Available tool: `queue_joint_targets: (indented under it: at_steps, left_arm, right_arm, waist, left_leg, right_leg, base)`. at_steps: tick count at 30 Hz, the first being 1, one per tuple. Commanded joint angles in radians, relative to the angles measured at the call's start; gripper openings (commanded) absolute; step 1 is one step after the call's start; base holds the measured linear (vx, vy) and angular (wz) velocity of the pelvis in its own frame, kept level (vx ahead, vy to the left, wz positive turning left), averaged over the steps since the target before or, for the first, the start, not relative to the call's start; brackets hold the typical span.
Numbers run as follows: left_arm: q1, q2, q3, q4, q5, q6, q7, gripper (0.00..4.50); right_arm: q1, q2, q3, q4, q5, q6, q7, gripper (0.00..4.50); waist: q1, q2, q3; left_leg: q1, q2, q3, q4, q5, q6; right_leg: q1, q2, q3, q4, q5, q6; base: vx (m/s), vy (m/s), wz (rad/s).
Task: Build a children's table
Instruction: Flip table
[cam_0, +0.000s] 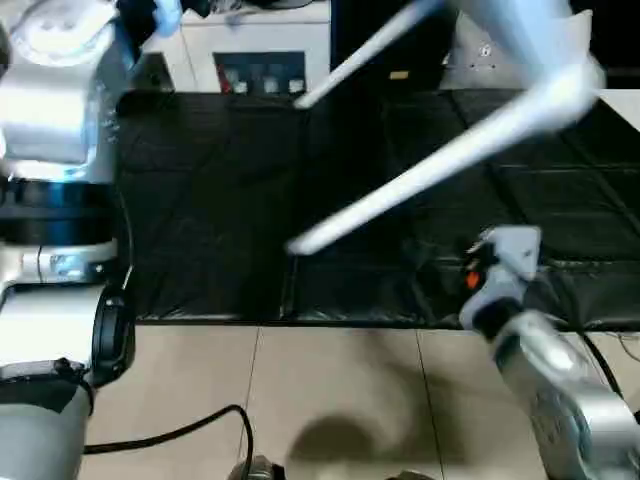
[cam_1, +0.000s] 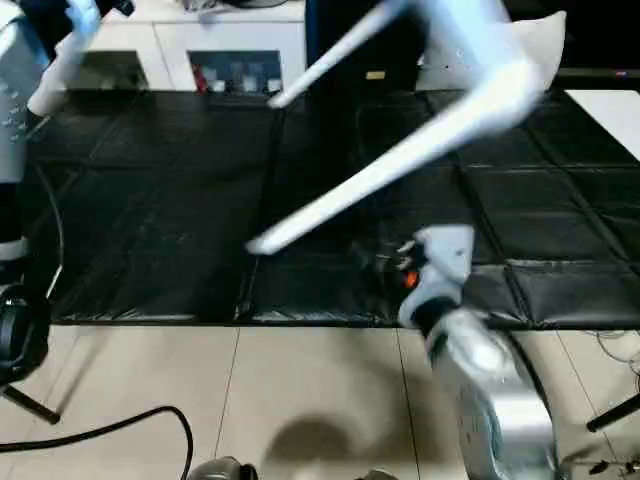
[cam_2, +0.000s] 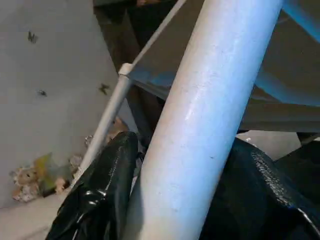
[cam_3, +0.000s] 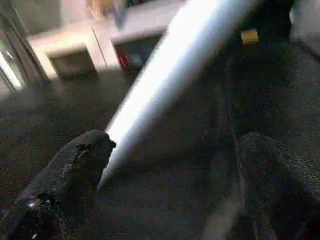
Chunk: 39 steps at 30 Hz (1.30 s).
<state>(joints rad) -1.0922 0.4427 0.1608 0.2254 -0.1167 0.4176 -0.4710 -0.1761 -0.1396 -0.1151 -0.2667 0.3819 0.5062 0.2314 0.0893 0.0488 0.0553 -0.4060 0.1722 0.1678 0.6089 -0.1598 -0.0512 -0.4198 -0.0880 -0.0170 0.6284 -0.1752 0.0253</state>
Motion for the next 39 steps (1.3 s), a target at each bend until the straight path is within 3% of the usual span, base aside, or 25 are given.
queue_joint_targets:
  at_steps: [1, 4, 5, 7, 8, 9, 10, 11, 12, 14, 18, 20, 21, 22, 25, 26, 28, 32, 39]
  left_arm:
    - [-0.007, -0.01, 0.071, -0.044, -0.07, 0.018, 0.041, 2.44]
    - [0.008, -0.013, 0.09, -0.056, -0.094, 0.032, 0.055, 2.41]
    - [0.037, -0.011, 0.113, -0.067, -0.115, 0.035, 0.062, 2.4]
    - [0.068, -0.01, 0.138, -0.078, -0.125, 0.036, 0.056, 2.4]
    - [0.085, -0.009, 0.146, -0.083, -0.128, 0.03, 0.05, 2.4]
    - [0.118, -0.007, 0.158, -0.09, -0.135, 0.014, 0.033, 2.4]
    - [0.128, -0.007, 0.161, -0.093, -0.138, 0.011, 0.028, 2.4]
    - [0.14, -0.007, 0.164, -0.097, -0.14, 0.007, 0.025, 2.4]
    - [0.155, -0.003, 0.162, -0.102, -0.141, 0.0, 0.014, 2.39]
    - [0.191, 0.001, 0.168, -0.112, -0.153, -0.018, -0.011, 2.37]
    - [0.231, 0.001, 0.17, -0.113, -0.177, -0.041, -0.045, 2.23]
    - [0.272, -0.005, 0.165, -0.096, -0.225, -0.061, -0.136, 2.19]
    - [0.274, -0.006, 0.165, -0.094, -0.228, -0.066, -0.144, 2.16]
    - [0.283, -0.009, 0.164, -0.091, -0.24, -0.067, -0.159, 2.14]
    - [0.325, -0.009, 0.139, -0.063, -0.233, -0.1, -0.199, 2.06]
    - [0.344, -0.016, 0.133, -0.046, -0.228, -0.117, -0.203, 2.04]
    - [0.366, -0.027, 0.132, -0.029, -0.229, -0.135, -0.212, 2.01]
    - [0.39, -0.042, 0.127, 0.023, -0.208, -0.19, -0.225, 1.94]
    - [0.413, -0.042, 0.105, 0.118, -0.153, -0.273, -0.212, 1.87]
  right_arm:
    - [-0.03, 0.009, -0.024, 0.046, 0.013, -0.038, 0.014, 4.5]
    - [-0.102, 0.0, -0.025, 0.139, -0.001, -0.099, 0.051, 4.5]
    - [-0.193, -0.014, -0.024, 0.256, -0.02, -0.175, 0.082, 4.5]
    - [-0.27, -0.03, -0.02, 0.364, -0.043, -0.241, 0.103, 4.5]
    - [-0.305, -0.034, -0.026, 0.415, -0.052, -0.265, 0.096, 4.5]
    - [-0.363, -0.035, -0.046, 0.492, -0.063, -0.282, 0.056, 4.5]
    - [-0.378, -0.036, -0.052, 0.508, -0.066, -0.282, 0.041, 4.5]
    - [-0.392, -0.035, -0.055, 0.523, -0.069, -0.293, 0.041, 4.5]
    - [-0.405, -0.03, -0.057, 0.53, -0.056, -0.294, 0.059, 4.5]
    - [-0.445, -0.022, -0.059, 0.565, -0.037, -0.312, 0.097, 4.5]
    - [-0.523, -0.015, -0.064, 0.69, -0.014, -0.386, 0.181, 4.5]
    - [-0.607, -0.007, -0.062, 0.819, 0.029, -0.422, 0.33, 4.5]
    - [-0.612, -0.007, -0.062, 0.826, 0.032, -0.421, 0.342, 4.5]
    - [-0.624, -0.005, -0.06, 0.845, 0.032, -0.427, 0.366, 4.5]
    - [-0.662, 0.003, -0.038, 0.884, 0.023, -0.439, 0.454, 4.5]
    - [-0.662, 0.011, -0.029, 0.862, 0.039, -0.423, 0.483, 4.5]
    - [-0.67, 0.021, -0.023, 0.864, 0.059, -0.425, 0.533, 4.5]
    - [-0.633, 0.031, 0.003, 0.807, 0.089, -0.4, 0.596, 4.5]
    - [-0.518, 0.032, 0.057, 0.635, 0.104, -0.351, 0.628, 4.5]
  waist:
    - [-0.003, -0.015, -0.075]
    - [-0.003, -0.02, -0.077]
    - [-0.001, -0.031, -0.078]
    - [-0.007, -0.028, -0.075]
    - [-0.009, -0.033, -0.074]
    - [-0.006, -0.036, -0.075]
    - [-0.01, -0.034, -0.074]
    - [-0.007, -0.031, -0.076]
    - [-0.009, -0.04, -0.077]
    - [-0.006, -0.033, -0.079]
    - [-0.005, -0.031, -0.076]
    - [-0.012, -0.035, -0.075]
    - [-0.011, -0.035, -0.074]
    - [-0.008, -0.032, -0.075]
    - [-0.009, -0.039, -0.075]
    - [-0.007, -0.046, -0.074]
    - [-0.006, -0.045, -0.074]
    - [-0.005, -0.043, -0.076]
    - [0.007, -0.042, -0.074]
  left_leg:
    - [0.021, 0.022, -0.008, -0.068, -0.23, -0.016]
    - [0.017, 0.021, -0.004, -0.065, -0.19, -0.005]
    - [0.018, 0.022, -0.002, -0.063, -0.188, -0.003]
    - [0.017, 0.021, -0.002, -0.062, -0.195, -0.001]
    - [0.018, 0.02, 0.001, -0.061, -0.195, -0.002]
    - [0.019, 0.02, 0.002, -0.061, -0.191, -0.001]
    - [0.015, 0.019, 0.002, -0.063, -0.177, -0.001]
    - [0.02, 0.02, 0.002, -0.061, -0.174, -0.002]
    - [0.021, 0.023, 0.004, -0.062, -0.17, 0.004]
    - [0.023, 0.026, 0.001, -0.063, -0.17, 0.006]
    - [0.035, 0.031, 0.001, -0.068, -0.24, -0.014]
    - [0.031, 0.028, -0.001, -0.069, -0.285, -0.024]
    - [0.026, 0.028, -0.002, -0.072, -0.276, -0.022]
    - [0.032, 0.03, 0.0, -0.07, -0.275, -0.019]
    - [0.028, 0.03, 0.0, -0.071, -0.258, -0.01]
    - [0.028, 0.031, 0.001, -0.072, -0.253, -0.003]
    - [0.029, 0.033, -0.001, -0.073, -0.257, -0.003]
    - [0.034, 0.036, -0.001, -0.074, -0.259, -0.004]
    - [0.038, 0.039, -0.003, -0.081, -0.291, -0.017]
  right_leg:
    - [0.043, -0.03, 0.014, -0.076, -0.227, -0.178]
    - [0.05, -0.033, 0.013, -0.072, -0.193, -0.193]
    - [0.049, -0.035, 0.013, -0.072, -0.193, -0.195]
    - [0.05, -0.037, 0.012, -0.072, -0.234, -0.203]
    - [0.05, -0.035, 0.012, -0.074, -0.258, -0.197]
    - [0.049, -0.036, 0.013, -0.076, -0.26, -0.194]
    - [0.051, -0.034, 0.012, -0.074, -0.255, -0.194]
    - [0.048, -0.033, 0.013, -0.073, -0.248, -0.193]
    - [0.047, -0.029, 0.013, -0.073, -0.224, -0.193]
    - [0.047, -0.032, 0.012, -0.066, -0.199, -0.199]
    - [0.037, -0.029, 0.011, -0.067, -0.214, -0.205]
    - [0.041, -0.032, 0.011, -0.066, -0.218, -0.224]
    - [0.048, -0.033, 0.01, -0.067, -0.217, -0.221]
    - [0.041, -0.032, 0.012, -0.068, -0.207, -0.22]
    - [0.046, -0.032, 0.011, -0.065, -0.172, -0.232]
    - [0.047, -0.033, 0.012, -0.066, -0.176, -0.23]
    - [0.048, -0.035, 0.012, -0.065, -0.185, -0.228]
    - [0.044, -0.034, 0.011, -0.063, -0.167, -0.234]
    - [0.041, -0.036, 0.011, -0.07, -0.204, -0.206]
  base:
    - [0.0, 0.0, 0.0]
    - [0.0, 0.0, 0.0]
    - [0.0, 0.0, 0.0]
    - [0.0, 0.0, 0.0]
    - [0.0, 0.0, 0.0]
    - [0.0, 0.0, 0.0]
    - [0.0, 0.0, 0.0]
    - [0.0, 0.0, 0.0]
    - [0.0, 0.0, 0.0]
    - [0.0, 0.0, 0.0]
    - [0.0, 0.0, 0.0]
    - [0.0, 0.0, 0.0]
    - [0.0, 0.0, 0.0]
    - [0.0, 0.0, 0.0]
    - [0.0, 0.0, 0.0]
    - [0.0, 0.0, 0.0]
    - [0.0, 0.0, 0.0]
    - [0.0, 0.0, 0.0]
    - [0.0, 0.0, 0.0]
